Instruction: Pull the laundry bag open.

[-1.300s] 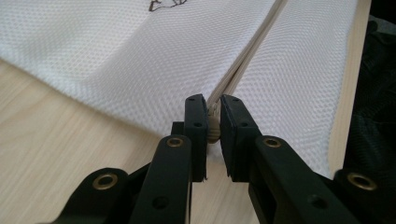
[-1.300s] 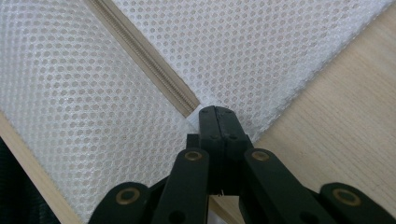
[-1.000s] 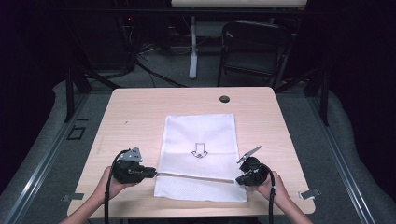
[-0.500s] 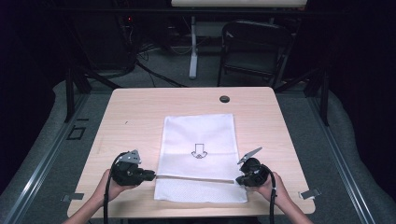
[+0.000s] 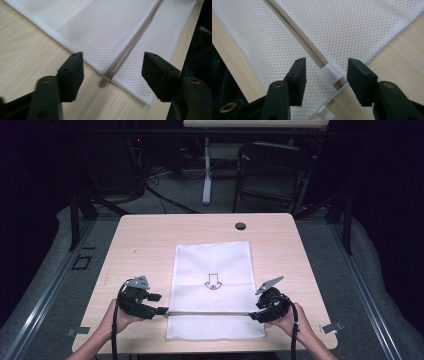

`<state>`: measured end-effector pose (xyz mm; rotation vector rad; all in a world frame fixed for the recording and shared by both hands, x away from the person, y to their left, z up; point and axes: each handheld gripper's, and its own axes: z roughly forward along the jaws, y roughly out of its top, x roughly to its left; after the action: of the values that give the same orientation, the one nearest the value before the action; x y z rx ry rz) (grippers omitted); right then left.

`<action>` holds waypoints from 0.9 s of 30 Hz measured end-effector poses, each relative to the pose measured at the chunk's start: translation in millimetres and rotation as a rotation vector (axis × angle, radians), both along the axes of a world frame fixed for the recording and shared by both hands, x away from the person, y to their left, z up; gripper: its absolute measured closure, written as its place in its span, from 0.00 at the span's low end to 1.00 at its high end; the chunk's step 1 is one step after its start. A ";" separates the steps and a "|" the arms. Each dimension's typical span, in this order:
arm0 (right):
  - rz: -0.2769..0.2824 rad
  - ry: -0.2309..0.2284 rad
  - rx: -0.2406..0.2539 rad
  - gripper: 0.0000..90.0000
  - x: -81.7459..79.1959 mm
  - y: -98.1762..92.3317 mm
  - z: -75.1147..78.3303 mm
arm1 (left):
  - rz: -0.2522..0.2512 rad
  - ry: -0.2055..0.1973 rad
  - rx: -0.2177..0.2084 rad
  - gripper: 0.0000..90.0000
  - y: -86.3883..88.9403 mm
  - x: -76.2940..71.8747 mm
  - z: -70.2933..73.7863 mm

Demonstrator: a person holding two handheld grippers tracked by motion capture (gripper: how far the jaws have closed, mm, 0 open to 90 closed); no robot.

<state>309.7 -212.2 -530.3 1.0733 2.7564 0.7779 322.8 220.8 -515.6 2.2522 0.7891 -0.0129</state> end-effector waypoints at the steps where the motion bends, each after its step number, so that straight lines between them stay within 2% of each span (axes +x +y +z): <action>1: -0.007 -0.021 -0.004 0.45 -1.4 -0.9 4.6 | 0.017 -0.008 0.004 0.34 1.1 -0.8 3.1; 2: -0.008 -0.030 -0.021 0.40 -1.9 -2.6 8.9 | 0.032 -0.016 0.008 0.31 2.6 -1.6 6.0; 4: -0.038 -0.052 -0.008 0.33 -4.0 -5.8 15.1 | 0.059 -0.033 0.013 0.26 6.2 -3.7 11.4; 6: -0.059 -0.066 -0.020 0.23 -6.8 -11.7 21.1 | 0.082 -0.036 0.016 0.22 9.5 -6.0 15.0; 10: -0.119 -0.101 -0.013 0.14 -13.2 -28.4 29.8 | 0.140 -0.036 0.015 0.17 19.4 -11.1 19.5; 15: -0.194 -0.100 -0.019 0.04 -24.7 -51.2 35.5 | 0.228 -0.044 0.018 0.14 35.0 -19.0 20.2; 22: -0.299 -0.138 -0.008 0.00 -39.8 -80.4 27.3 | 0.325 -0.054 0.001 0.10 59.1 -29.6 17.7; 23: -0.316 -0.141 -0.006 0.00 -41.8 -83.9 25.2 | 0.352 -0.056 -0.006 0.10 62.0 -31.6 15.9; 27: -0.330 -0.139 -0.021 0.00 -45.2 -92.1 16.5 | 0.387 -0.067 0.020 0.08 72.6 -36.6 12.8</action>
<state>264.5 -304.3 -513.7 1.3649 2.3815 0.7421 286.2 293.4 -502.8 2.0717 1.1780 0.2530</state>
